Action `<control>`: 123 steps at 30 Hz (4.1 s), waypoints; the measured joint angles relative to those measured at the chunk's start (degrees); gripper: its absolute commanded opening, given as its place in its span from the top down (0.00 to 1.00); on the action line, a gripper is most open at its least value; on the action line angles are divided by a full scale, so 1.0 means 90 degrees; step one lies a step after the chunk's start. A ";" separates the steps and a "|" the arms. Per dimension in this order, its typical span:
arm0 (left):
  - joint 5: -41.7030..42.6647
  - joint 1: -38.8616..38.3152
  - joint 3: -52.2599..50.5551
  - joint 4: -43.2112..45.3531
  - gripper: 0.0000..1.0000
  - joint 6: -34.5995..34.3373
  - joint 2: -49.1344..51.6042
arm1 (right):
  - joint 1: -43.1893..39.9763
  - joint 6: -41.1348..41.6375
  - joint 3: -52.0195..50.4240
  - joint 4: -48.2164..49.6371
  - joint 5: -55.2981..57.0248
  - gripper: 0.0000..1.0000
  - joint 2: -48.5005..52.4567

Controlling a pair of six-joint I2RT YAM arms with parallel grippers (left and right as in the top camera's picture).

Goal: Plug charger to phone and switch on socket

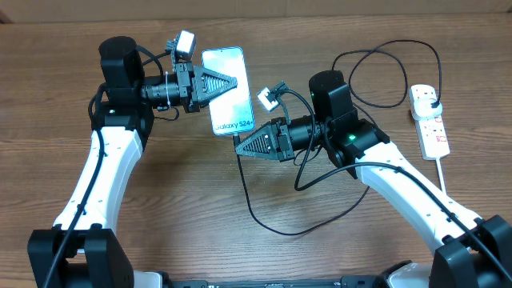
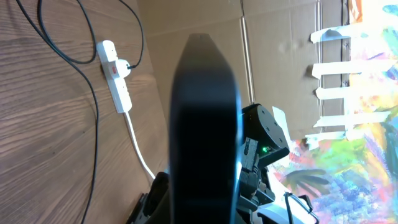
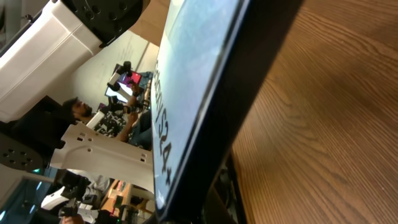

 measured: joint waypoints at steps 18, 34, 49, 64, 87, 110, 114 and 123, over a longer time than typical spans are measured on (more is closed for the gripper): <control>0.0002 0.0000 0.0000 0.0002 0.96 0.0435 0.0000 | 0.0000 0.0002 0.0000 -0.0109 0.0046 0.96 0.0000; -0.0027 0.0000 0.0000 0.0000 0.96 0.0495 0.0000 | 0.0000 0.0005 0.0000 -0.0206 0.0039 0.96 0.0000; -0.0078 0.0000 0.0000 0.0000 0.96 0.0695 0.0000 | 0.0000 -0.0002 0.0000 -0.0211 0.0046 0.96 0.0000; -0.0148 -0.0063 0.0000 -0.0007 0.96 0.0692 0.0000 | 0.0000 0.0002 0.0000 -0.0214 0.0070 0.96 0.0000; -0.0199 -0.0078 0.0000 -0.0005 0.96 0.0840 0.0000 | 0.0000 0.0095 0.0000 -0.0216 0.0141 0.96 0.0000; -0.0262 -0.0075 0.0000 0.0017 0.96 0.1151 0.0000 | 0.0012 0.0658 -0.0012 -0.0163 0.0308 0.96 0.0000; -0.0267 -0.0075 0.0000 0.0027 0.96 0.1151 0.0000 | -0.0007 0.0670 -0.0015 -0.0163 0.0304 0.96 0.0000; -0.0272 -0.0075 0.0000 0.0044 0.96 0.1151 0.0000 | -0.0036 0.0670 -0.0015 -0.0160 0.0289 0.96 0.0000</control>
